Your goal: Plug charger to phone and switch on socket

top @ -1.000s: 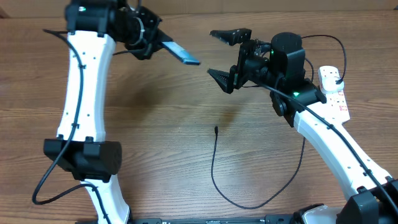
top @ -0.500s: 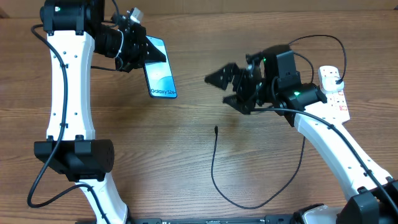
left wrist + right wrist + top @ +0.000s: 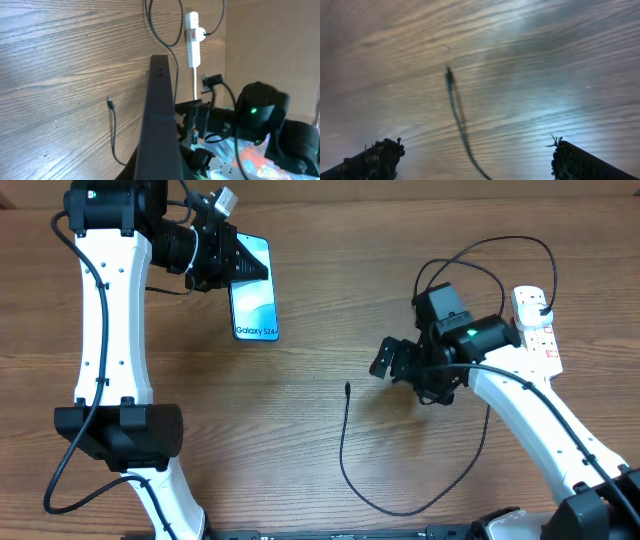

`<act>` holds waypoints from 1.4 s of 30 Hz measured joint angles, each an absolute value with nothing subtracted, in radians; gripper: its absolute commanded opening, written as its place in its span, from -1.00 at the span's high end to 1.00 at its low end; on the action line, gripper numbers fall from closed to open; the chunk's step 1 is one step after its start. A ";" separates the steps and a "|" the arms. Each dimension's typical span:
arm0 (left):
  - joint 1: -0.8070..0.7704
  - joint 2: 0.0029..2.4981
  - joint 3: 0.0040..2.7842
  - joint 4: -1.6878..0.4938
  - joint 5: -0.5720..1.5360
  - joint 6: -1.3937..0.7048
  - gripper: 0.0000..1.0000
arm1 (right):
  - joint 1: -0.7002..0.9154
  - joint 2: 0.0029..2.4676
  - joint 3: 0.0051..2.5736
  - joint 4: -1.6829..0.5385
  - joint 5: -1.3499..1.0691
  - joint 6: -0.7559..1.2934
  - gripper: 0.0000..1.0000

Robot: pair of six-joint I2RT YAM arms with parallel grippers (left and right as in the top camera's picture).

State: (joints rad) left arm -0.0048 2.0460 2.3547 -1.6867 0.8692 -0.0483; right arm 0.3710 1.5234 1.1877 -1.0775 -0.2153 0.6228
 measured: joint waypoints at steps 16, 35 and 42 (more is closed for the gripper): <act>0.012 2.046 2.355 -1.579 1.032 -0.044 0.92 | 0.638 1.528 1.188 -1.039 -0.089 0.677 -1.00; 0.092 2.046 2.355 -1.559 1.130 -0.003 0.92 | 0.664 1.803 1.188 -0.935 -0.062 0.704 -1.00; 0.092 2.046 2.355 -1.550 1.130 0.028 0.92 | 0.664 1.834 1.188 -0.896 -0.064 0.703 -1.00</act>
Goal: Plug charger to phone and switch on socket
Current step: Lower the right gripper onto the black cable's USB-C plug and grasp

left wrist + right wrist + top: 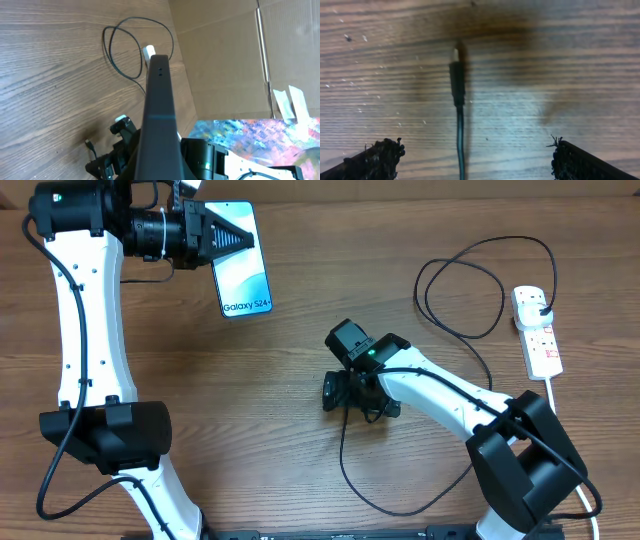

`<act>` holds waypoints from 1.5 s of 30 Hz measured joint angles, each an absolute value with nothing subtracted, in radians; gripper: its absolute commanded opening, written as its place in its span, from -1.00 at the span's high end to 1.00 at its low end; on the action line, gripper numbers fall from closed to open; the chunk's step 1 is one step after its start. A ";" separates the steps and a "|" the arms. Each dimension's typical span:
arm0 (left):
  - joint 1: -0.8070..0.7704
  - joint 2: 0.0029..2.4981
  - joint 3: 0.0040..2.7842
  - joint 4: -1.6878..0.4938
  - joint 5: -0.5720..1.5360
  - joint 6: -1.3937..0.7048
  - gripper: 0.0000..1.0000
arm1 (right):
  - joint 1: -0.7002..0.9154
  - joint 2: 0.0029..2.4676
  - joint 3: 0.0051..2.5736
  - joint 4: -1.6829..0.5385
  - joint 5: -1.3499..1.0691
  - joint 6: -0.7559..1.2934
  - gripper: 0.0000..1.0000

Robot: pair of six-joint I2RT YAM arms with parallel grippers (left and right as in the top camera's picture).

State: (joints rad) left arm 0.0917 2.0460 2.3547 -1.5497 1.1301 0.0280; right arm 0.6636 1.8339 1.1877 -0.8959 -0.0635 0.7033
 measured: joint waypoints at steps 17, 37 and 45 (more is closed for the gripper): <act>0.091 2.046 2.355 -1.540 1.130 0.034 0.92 | 0.664 1.863 1.188 -0.834 -0.060 0.722 -0.94; 0.092 2.046 2.355 -1.540 1.130 0.034 0.92 | 0.664 1.914 1.199 -0.846 -0.032 0.735 -0.63; 0.092 2.046 2.355 -1.540 1.130 0.037 0.92 | 0.664 1.919 1.200 -0.768 -0.025 0.739 0.21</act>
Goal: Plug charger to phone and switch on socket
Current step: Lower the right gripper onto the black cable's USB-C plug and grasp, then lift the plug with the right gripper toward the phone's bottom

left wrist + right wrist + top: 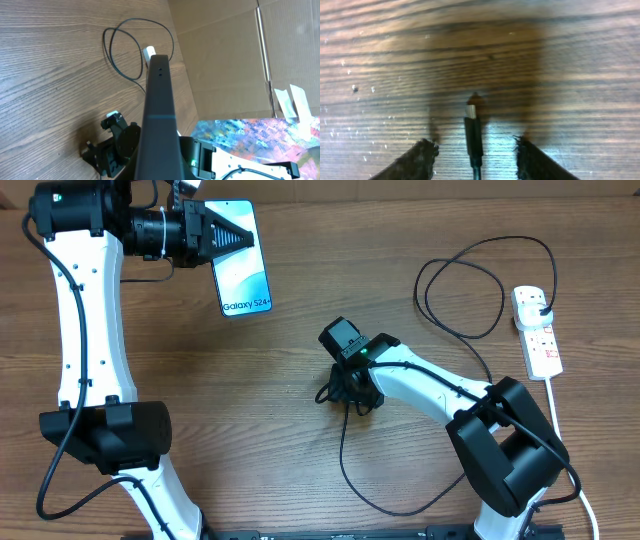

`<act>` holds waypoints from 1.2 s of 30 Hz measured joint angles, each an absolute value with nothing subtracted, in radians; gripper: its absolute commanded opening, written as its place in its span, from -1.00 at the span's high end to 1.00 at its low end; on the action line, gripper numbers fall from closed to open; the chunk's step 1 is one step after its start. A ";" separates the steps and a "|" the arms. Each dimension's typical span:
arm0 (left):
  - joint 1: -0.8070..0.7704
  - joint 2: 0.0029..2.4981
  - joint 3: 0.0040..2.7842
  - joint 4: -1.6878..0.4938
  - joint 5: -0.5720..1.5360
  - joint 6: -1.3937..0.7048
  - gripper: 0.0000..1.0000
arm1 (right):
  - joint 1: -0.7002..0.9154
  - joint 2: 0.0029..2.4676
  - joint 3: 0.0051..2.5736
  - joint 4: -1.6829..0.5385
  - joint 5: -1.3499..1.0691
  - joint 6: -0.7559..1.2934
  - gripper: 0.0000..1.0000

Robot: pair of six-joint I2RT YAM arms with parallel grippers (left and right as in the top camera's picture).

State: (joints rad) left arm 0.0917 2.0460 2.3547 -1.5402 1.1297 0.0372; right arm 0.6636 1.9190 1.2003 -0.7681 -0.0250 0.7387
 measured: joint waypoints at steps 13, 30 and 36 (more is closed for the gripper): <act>0.092 2.046 2.355 -1.540 1.130 0.037 0.92 | 0.664 1.924 1.201 -0.789 -0.031 0.734 0.72; 0.091 2.046 2.355 -1.544 1.131 0.037 0.92 | 0.663 1.931 1.201 -0.747 -0.100 0.766 0.93; 0.092 2.046 2.354 -1.530 1.231 0.038 0.92 | 0.653 1.956 1.200 -0.585 -0.344 0.696 0.93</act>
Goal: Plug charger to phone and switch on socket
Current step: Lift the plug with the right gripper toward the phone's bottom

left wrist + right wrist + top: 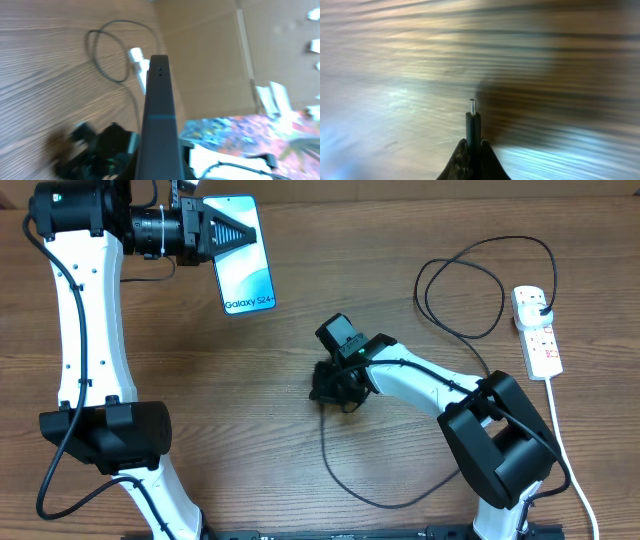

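My left gripper [215,236] is shut on the phone [243,256], a Galaxy handset with a blue screen held off the table at the upper left. In the left wrist view the phone [159,115] shows edge-on, its port end up. At mid-table my right gripper [322,385] is shut on the charger plug [473,125], whose metal tip sticks out past the fingertips above the wood. The black cable [350,480] loops back to the white socket strip [536,335] at the right edge, where the charger is plugged in.
The cable makes a second loop [470,280] at the upper right of the wooden table [300,310]. Cardboard walls [210,60] stand beyond the table's edge. The right arm [430,390] stretches across the middle of the table.
My right gripper went from open around the plug on the table to shut on it, and the plug end has shifted a little to the left. The phone stays held.
The left gripper held the phone throughout, moving it slightly up and left early. My right gripper was open right of the cable tip, then open over it, then lower with the plug between its fingers, and now it grips the plug.
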`<act>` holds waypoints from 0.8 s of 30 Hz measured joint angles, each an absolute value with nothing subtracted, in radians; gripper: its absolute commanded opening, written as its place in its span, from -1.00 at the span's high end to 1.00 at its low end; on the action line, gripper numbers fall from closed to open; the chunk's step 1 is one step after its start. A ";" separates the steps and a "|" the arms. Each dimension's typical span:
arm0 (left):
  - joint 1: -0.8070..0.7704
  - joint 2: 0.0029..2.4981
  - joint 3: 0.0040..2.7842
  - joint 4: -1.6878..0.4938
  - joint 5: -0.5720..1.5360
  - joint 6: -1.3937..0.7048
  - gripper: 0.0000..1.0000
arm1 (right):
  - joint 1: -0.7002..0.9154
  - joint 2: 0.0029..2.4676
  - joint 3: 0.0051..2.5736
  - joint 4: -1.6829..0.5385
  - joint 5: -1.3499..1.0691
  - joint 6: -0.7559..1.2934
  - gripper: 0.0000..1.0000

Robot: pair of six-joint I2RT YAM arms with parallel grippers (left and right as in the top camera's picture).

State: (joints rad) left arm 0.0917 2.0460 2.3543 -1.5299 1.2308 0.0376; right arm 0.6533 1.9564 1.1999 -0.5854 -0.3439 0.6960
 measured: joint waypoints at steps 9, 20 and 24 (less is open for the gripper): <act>0.118 2.046 2.354 -1.488 1.388 0.037 0.92 | 0.594 1.958 1.198 -0.179 -0.933 0.647 0.93; 0.212 2.046 2.354 -1.347 1.448 0.014 0.92 | 0.556 1.958 1.195 0.345 -1.248 0.873 0.93; 0.228 2.046 2.354 -1.287 1.460 -0.034 0.92 | 0.553 1.959 1.196 0.631 -1.279 1.050 0.93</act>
State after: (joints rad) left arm 0.2283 2.0460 2.3539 -1.2869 1.4601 -0.0338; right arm 0.5526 1.9587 1.1957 0.6308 -1.2785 1.0496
